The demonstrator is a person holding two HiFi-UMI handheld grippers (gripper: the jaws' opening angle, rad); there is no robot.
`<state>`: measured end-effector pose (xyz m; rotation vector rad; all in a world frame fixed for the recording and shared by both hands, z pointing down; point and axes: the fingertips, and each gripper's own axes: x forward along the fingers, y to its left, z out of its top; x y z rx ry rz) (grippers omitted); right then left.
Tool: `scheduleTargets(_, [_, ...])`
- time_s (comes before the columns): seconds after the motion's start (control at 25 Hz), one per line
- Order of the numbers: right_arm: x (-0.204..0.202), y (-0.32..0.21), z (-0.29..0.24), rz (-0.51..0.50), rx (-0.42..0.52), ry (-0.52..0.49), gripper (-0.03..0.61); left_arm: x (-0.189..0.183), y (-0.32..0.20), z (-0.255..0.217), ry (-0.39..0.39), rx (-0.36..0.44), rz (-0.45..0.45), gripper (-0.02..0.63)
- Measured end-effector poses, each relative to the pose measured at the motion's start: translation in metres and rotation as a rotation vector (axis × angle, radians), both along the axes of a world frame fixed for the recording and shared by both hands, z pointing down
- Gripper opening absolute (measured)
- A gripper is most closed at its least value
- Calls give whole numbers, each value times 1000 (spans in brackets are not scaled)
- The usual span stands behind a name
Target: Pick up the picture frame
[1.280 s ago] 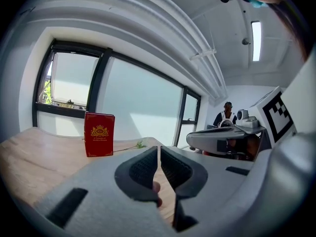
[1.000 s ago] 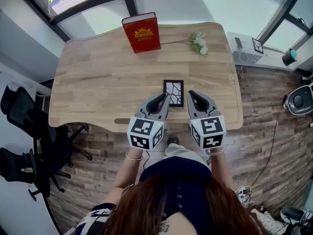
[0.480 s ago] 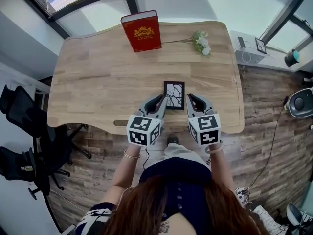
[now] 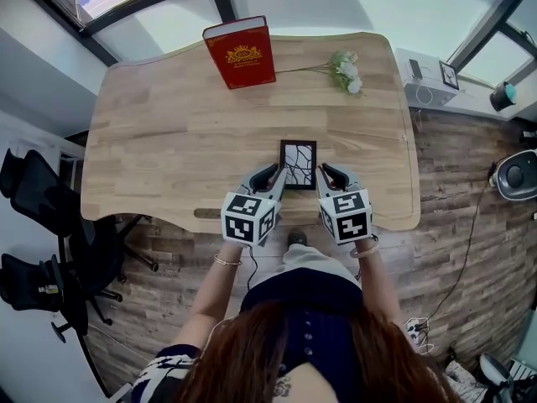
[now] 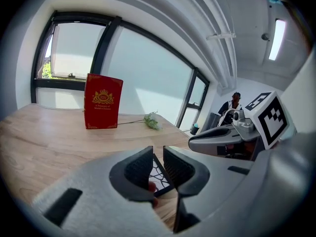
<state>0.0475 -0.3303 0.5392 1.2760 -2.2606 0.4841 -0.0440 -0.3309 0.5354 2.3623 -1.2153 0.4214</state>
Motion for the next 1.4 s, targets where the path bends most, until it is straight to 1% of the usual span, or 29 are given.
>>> scheduleTargets(0.56, [-2, -11, 49, -18, -119, 19, 30, -2, -14, 47, -9, -126, -9, 92])
scheduleTargets(0.76, [-3, -14, 64, -23, -158, 23, 56, -1, -16, 64, -15, -175, -8, 95])
scheduleTargets(0.88, [-3, -16, 73, -21, -180, 30, 82, -1, -17, 74, -18, -202, -10, 100])
scheduleTargets(1.4, [-1, -22, 115, -2, -285, 17, 101, -2, -20, 118, -33, -323, -12, 121])
